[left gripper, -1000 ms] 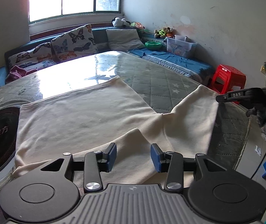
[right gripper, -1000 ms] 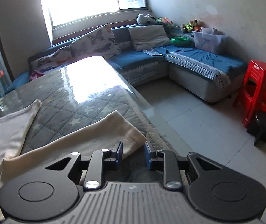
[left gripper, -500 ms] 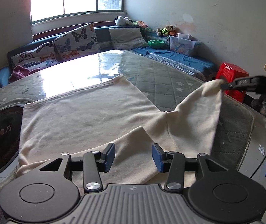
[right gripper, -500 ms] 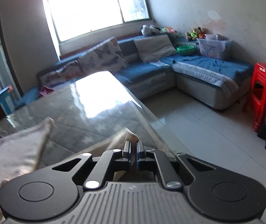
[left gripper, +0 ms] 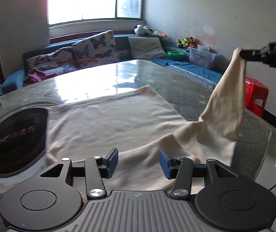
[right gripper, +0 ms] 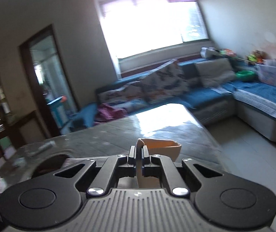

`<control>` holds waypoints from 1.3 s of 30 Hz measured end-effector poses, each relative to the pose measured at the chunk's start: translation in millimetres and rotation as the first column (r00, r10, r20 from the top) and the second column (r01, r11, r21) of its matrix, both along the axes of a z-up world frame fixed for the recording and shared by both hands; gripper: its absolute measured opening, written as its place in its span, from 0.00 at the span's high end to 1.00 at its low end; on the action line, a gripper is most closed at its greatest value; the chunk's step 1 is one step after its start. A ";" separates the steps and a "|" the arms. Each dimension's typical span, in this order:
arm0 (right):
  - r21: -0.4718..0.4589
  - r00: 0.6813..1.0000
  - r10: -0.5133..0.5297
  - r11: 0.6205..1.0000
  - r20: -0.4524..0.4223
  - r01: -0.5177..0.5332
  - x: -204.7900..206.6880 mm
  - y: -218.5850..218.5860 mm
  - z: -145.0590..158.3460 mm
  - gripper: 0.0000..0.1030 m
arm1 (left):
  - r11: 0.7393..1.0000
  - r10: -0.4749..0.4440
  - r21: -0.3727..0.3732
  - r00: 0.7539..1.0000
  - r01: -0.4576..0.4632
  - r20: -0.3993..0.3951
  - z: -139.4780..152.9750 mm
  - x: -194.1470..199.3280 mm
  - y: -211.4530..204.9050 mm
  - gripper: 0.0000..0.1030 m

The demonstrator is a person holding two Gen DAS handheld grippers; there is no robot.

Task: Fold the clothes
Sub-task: 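Lift the side edge with the right gripper and fold it over the body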

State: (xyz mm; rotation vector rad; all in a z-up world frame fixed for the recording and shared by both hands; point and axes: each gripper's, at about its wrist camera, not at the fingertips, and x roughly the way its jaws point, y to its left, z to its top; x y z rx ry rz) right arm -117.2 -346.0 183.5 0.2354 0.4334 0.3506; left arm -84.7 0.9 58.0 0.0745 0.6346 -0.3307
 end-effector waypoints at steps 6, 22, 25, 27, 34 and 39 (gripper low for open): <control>-0.036 0.987 0.158 0.987 0.037 -0.156 2.5 57.7 26.9 0.96 | 0.998 0.064 -0.020 0.998 -0.064 0.021 2.1 -12.8 27.8 0.51; -0.195 0.839 0.527 0.816 -0.134 -0.544 4.7 242.7 -11.0 0.95 | 0.978 0.198 -0.076 0.980 -0.196 0.013 -7.7 -35.9 87.6 0.48; -0.192 0.817 0.551 0.795 -0.169 -0.575 2.3 248.7 -19.4 0.93 | 0.975 0.212 -0.074 0.977 -0.211 0.005 -8.8 -39.0 94.3 0.48; -0.200 0.810 0.560 0.785 -0.175 -0.586 0.8 243.6 -19.8 0.91 | 0.973 0.221 -0.070 0.975 -0.220 0.002 -9.6 -40.8 98.5 0.48; -0.307 0.853 0.481 0.796 -0.203 -0.522 -5.4 199.5 -29.7 0.85 | 0.971 0.233 -0.064 0.973 -0.232 0.001 -6.5 -45.5 101.2 0.48; -0.367 0.890 0.361 0.816 -0.279 -0.446 -10.2 161.8 -58.9 0.81 | 0.981 0.184 -0.059 0.983 -0.182 0.024 -1.3 -43.4 85.5 0.50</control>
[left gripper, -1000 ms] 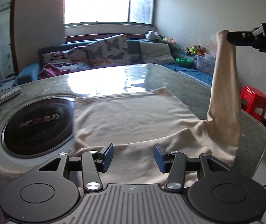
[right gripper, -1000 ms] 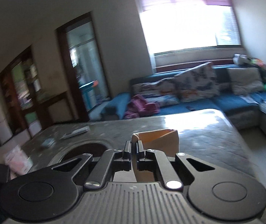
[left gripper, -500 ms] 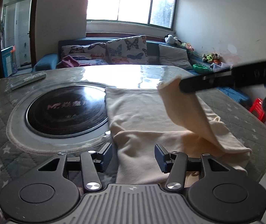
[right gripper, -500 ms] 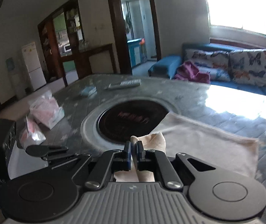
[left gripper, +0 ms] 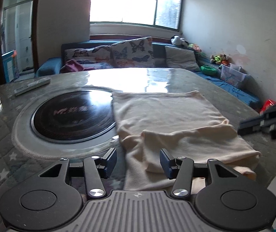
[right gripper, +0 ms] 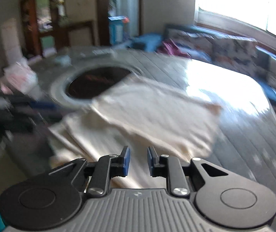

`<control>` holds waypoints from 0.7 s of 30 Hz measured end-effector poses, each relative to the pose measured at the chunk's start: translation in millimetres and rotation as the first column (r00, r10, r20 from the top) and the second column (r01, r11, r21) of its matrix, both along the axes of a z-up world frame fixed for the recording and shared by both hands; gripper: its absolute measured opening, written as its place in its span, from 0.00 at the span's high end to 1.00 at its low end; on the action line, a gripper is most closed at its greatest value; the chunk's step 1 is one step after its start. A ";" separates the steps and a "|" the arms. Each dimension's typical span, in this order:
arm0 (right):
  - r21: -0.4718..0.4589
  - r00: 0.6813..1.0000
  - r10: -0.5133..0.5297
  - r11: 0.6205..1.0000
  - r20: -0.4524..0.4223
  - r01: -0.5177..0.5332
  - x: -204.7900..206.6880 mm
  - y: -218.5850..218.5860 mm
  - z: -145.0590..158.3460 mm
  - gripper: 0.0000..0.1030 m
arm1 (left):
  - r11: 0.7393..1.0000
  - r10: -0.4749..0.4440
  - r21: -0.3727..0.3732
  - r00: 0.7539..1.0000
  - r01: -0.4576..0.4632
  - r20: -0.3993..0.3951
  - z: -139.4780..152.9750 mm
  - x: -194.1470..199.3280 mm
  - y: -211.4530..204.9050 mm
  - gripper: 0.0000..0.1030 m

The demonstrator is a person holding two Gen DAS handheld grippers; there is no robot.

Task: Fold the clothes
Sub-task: 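Lift the side edge with the right gripper and fold it over the body, then open the right gripper and withdraw it from the folded sweatshirt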

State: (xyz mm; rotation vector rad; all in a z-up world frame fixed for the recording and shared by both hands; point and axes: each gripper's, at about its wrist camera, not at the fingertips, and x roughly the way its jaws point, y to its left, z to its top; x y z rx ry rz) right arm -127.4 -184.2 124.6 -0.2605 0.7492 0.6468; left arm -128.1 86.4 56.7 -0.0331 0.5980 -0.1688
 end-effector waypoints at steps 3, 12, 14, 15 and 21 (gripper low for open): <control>-0.040 0.999 -0.050 0.998 -0.005 0.050 -9.3 -19.1 -14.6 0.67 | 1.000 -0.031 0.004 1.000 0.031 0.003 0.9 7.1 -11.6 0.51; -0.058 0.997 -0.075 0.995 0.019 0.076 -25.6 -34.6 -32.5 0.63 | 0.998 -0.058 0.033 0.998 0.059 -0.039 -10.4 23.3 -30.7 0.59; -0.058 0.997 -0.076 0.995 0.021 0.077 -26.5 -36.1 -35.2 0.61 | 0.997 -0.058 0.042 0.998 0.059 -0.038 -11.2 22.3 -32.0 0.59; -0.057 0.996 -0.082 0.995 0.022 0.083 -26.8 -38.0 -35.7 0.60 | 0.997 -0.056 0.054 0.998 0.058 -0.036 -11.8 22.0 -32.6 0.59; -0.038 0.987 -0.163 0.986 -0.008 0.163 -22.3 -59.7 -36.0 0.62 | 0.996 -0.034 0.077 0.997 0.039 -0.069 -18.2 26.4 -28.6 0.60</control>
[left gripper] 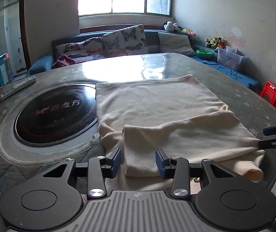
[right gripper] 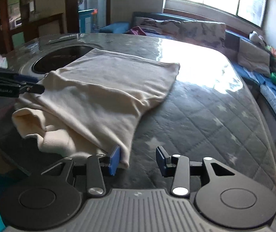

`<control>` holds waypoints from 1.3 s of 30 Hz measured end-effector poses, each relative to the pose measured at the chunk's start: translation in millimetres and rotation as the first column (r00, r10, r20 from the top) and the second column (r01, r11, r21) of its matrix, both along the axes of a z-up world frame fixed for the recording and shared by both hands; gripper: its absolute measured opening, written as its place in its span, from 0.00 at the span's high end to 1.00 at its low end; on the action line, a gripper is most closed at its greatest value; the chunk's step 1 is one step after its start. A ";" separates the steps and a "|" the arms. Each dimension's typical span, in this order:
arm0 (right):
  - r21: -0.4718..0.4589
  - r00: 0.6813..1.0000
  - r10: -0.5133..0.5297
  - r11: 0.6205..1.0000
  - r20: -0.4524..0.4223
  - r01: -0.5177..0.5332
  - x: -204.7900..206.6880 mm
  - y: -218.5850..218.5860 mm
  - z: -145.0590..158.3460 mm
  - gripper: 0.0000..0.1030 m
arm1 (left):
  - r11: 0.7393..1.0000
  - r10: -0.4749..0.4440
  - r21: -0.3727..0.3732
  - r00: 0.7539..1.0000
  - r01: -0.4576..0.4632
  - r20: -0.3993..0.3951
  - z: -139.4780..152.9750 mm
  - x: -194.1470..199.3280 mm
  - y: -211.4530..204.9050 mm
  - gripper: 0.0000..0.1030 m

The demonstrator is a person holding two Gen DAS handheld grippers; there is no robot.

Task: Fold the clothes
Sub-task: 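Open the right gripper and withdraw it from the folded sweatshirt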

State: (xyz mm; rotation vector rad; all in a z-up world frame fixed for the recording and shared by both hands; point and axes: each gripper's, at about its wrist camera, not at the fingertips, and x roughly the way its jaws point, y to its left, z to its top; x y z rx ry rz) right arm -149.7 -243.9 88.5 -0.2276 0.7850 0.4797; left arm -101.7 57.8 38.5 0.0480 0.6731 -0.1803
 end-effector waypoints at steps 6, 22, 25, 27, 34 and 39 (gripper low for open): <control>0.089 0.999 0.007 0.996 0.039 -0.011 18.2 0.1 16.3 0.69 | 1.000 0.000 -0.003 1.000 0.000 0.009 4.5 0.1 -0.3 0.60; 0.048 0.951 0.310 0.950 -0.019 -0.308 89.9 39.6 3.3 0.93 | 0.997 0.072 -0.024 0.997 -0.073 -0.040 7.8 -15.0 31.1 0.58; 0.057 0.949 0.315 0.948 -0.027 -0.313 88.2 34.9 3.5 0.95 | 0.997 0.078 -0.014 0.995 -0.079 -0.056 5.2 -15.1 33.8 0.58; 0.069 0.952 0.307 0.950 -0.015 -0.305 84.9 28.3 8.6 0.95 | 0.997 0.079 -0.009 0.995 -0.080 -0.068 2.2 -13.5 34.7 0.58; 0.086 0.965 0.261 0.962 -0.003 -0.259 80.7 11.4 8.9 0.94 | 0.997 0.079 0.008 0.993 -0.079 -0.085 -3.4 -6.8 34.3 0.58; 0.112 0.977 0.211 0.970 0.036 -0.214 79.0 8.1 16.9 0.85 | 0.997 0.081 0.011 0.996 -0.080 -0.031 13.5 -8.6 32.7 0.58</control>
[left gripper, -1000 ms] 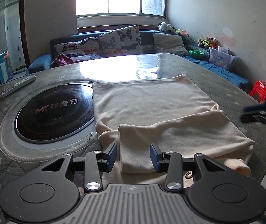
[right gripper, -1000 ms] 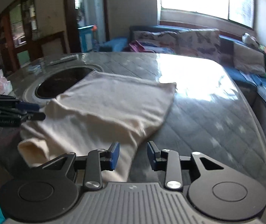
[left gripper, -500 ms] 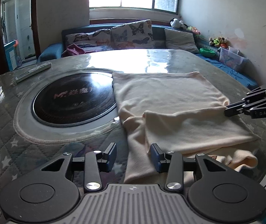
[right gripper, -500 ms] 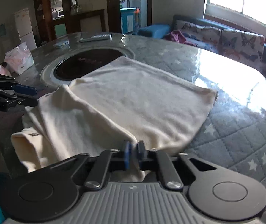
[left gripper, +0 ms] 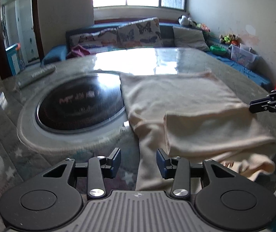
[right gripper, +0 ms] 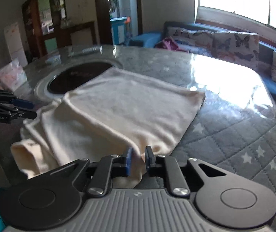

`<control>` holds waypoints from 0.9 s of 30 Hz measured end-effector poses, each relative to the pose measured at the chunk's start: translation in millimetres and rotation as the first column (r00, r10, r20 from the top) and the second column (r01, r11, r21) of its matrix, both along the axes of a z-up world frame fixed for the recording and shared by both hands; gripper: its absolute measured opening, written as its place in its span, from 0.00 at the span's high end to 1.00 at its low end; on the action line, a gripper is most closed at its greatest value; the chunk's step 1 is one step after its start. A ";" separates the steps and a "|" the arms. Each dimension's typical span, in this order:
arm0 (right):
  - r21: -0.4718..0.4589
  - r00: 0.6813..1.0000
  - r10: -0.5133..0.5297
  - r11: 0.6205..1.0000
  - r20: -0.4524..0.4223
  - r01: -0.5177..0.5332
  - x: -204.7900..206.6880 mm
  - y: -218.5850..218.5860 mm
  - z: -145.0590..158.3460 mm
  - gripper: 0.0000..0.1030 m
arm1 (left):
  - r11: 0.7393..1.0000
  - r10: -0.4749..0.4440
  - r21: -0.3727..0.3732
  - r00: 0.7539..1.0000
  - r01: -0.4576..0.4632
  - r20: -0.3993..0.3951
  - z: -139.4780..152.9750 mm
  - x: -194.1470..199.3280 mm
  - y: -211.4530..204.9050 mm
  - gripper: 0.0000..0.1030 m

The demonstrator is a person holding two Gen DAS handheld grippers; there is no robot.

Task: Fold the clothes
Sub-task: 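Open the right gripper and withdraw it from the folded sweatshirt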

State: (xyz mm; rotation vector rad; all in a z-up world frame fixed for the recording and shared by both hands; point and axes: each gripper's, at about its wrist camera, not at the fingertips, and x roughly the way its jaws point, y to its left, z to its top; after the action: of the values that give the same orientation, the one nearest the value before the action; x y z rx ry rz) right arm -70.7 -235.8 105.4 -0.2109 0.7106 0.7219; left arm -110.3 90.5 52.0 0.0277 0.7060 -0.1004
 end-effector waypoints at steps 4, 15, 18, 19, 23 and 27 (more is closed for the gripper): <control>0.013 0.999 0.029 0.999 0.035 -0.029 -18.8 5.1 9.4 0.85 | 0.999 -0.040 -0.034 0.998 0.042 0.043 10.9 3.3 -11.7 0.59; -0.085 0.996 0.094 0.992 -0.008 -0.094 -60.5 13.6 -15.1 0.85 | 0.986 -0.162 -0.039 0.987 0.162 0.002 -15.1 22.5 -41.6 0.69; -0.076 0.997 0.076 0.994 -0.015 -0.077 -62.8 6.5 -11.2 0.85 | 0.987 -0.160 -0.030 0.987 0.160 -0.001 -17.4 21.2 -36.1 0.70; -0.064 0.998 0.067 0.996 -0.010 -0.067 -60.8 4.9 -7.2 0.85 | 0.986 -0.161 -0.032 0.987 0.161 0.001 -15.7 21.7 -36.0 0.70; -0.012 0.999 0.016 1.000 0.032 -0.016 -46.4 3.2 7.7 0.85 | 0.985 -0.167 -0.040 0.986 0.167 0.009 -8.7 24.2 -36.5 0.70; -0.004 0.998 -0.014 1.000 0.054 0.014 -26.4 15.8 1.0 0.85 | 0.982 -0.180 -0.052 0.983 0.182 0.032 -4.8 33.2 -45.3 0.70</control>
State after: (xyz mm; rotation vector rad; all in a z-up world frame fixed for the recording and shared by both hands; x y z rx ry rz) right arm -97.1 -220.0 106.4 -0.2286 0.6616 0.6985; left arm -77.1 45.2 47.2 0.0412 0.6727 -0.2934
